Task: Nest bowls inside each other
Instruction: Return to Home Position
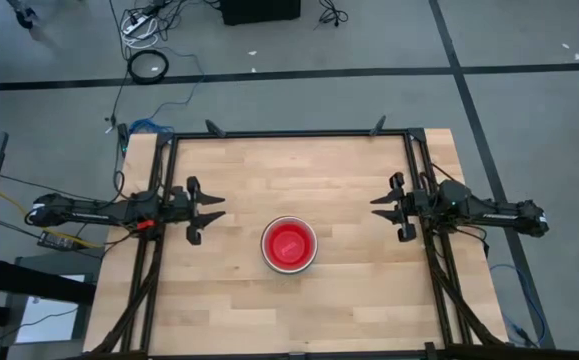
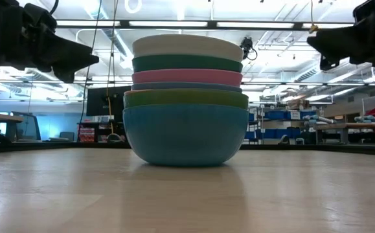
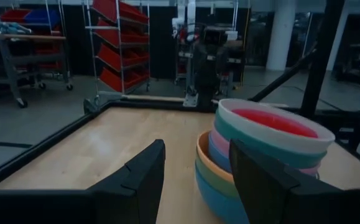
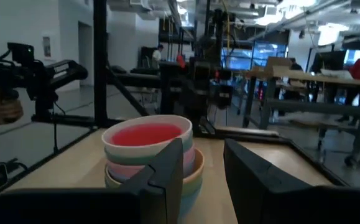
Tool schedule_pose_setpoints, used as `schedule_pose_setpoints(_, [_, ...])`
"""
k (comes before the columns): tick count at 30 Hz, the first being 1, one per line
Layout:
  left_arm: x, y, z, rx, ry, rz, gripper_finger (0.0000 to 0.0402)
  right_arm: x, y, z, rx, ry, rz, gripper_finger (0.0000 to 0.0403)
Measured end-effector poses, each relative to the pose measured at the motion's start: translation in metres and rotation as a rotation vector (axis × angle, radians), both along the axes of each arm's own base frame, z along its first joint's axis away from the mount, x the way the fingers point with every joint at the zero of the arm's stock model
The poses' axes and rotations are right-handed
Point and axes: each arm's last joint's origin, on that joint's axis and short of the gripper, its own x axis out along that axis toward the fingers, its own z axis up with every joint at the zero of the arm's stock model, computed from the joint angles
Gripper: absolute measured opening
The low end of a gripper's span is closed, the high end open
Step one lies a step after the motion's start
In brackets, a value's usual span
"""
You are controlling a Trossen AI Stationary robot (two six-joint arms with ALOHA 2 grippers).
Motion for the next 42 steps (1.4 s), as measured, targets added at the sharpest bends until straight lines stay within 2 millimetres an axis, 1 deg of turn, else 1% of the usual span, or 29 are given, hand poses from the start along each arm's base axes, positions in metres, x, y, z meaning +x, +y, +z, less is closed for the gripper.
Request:
schedule_pose_setpoints(7, [0.000, 0.000, 0.003, 0.007, -0.028, 0.000, 0.0188, 0.000, 0.000, -0.001, -0.009, 0.010, -0.011, 0.0105])
schedule_pose_setpoints(18, [0.000, 0.000, 0.002, 0.035, -0.018, 0.003, 0.0188, 0.001, 0.000, -0.006, -0.005, 0.057, -0.014, 0.0105])
schedule_pose_setpoints(24, [-0.005, -0.001, 0.024, 0.053, -0.252, -0.017, 0.0188, 0.001, 0.000, -0.006, -0.004, 0.057, -0.014, 0.0105])
schedule_pose_setpoints(30, [-0.010, 0.000, 0.026, 0.003, -0.280, 0.000, 0.0188, 0.001, 0.000, -0.006, 0.012, 0.061, -0.012, 0.0105])
schedule_pose_setpoints(33, [-0.015, 0.000, 0.030, -0.011, -0.331, -0.018, 0.0188, 0.001, 0.000, -0.006, 0.013, 0.066, -0.011, 0.0105])
schedule_pose_setpoints(35, [-0.018, 0.000, 0.037, -0.006, -0.345, -0.021, 0.0188, 0.001, 0.000, -0.006, 0.013, 0.066, -0.011, 0.0105])
schedule_pose_setpoints(38, [-0.023, 0.001, 0.041, -0.003, -0.284, -0.014, 0.0188, 0.001, 0.000, -0.007, 0.013, 0.067, -0.011, 0.0105])
schedule_pose_setpoints(42, [-0.022, 0.001, 0.030, -0.028, -0.163, -0.005, 0.0188, 0.001, 0.000, -0.007, 0.013, 0.073, -0.011, 0.0105])
